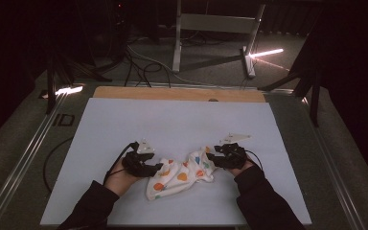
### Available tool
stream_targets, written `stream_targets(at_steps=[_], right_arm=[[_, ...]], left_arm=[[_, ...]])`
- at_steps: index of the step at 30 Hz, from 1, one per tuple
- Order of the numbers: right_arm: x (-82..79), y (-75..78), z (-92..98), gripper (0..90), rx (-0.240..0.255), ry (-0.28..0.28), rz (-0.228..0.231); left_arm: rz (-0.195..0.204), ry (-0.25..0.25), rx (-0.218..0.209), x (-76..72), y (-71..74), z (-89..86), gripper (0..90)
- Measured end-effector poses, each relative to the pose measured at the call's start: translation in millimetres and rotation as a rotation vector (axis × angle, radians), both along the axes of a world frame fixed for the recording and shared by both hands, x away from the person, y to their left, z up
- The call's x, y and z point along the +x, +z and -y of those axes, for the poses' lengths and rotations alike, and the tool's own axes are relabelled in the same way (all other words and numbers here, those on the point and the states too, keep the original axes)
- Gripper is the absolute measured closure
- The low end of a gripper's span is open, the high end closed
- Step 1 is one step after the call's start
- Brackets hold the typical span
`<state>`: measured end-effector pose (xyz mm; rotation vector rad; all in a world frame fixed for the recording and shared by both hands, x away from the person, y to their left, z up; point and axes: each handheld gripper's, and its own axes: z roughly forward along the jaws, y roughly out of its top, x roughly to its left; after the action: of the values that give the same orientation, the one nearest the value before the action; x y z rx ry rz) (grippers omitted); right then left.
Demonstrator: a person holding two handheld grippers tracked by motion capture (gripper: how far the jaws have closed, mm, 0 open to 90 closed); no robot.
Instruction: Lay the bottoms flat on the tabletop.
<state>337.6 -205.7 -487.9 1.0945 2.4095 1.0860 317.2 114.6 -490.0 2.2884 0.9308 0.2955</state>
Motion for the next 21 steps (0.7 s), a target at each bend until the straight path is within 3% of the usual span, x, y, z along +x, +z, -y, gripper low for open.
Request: stream_targets(at_steps=[6, 9, 15, 19, 21], right_arm=[[1.4, -15.3, 0.6, 53.5, -0.017, -0.001, -0.047], [1.7, -20.5, 0.1, 62.2, -0.038, 0.009, -0.065], [1.3, -24.7, -2.3, 85.6, -0.115, 0.032, -0.070], [-0.7, -22.7, -4.9, 89.3, -0.139, 0.053, -0.059], [-2.8, -20.0, -6.2, 89.6, -0.144, 0.053, -0.045]], left_arm=[[-0.028, 0.032, 0.021, 6.8, -15.8, 8.1, 49.0], [-0.069, 0.041, -0.002, 8.7, -19.8, 8.2, 54.0], [-0.088, 0.044, 0.017, 9.0, -18.3, 9.5, 63.8], [-0.106, 0.023, 0.004, 9.4, -17.9, 11.0, 79.4], [-0.093, 0.006, 0.016, 8.1, -17.5, 12.7, 85.5]])
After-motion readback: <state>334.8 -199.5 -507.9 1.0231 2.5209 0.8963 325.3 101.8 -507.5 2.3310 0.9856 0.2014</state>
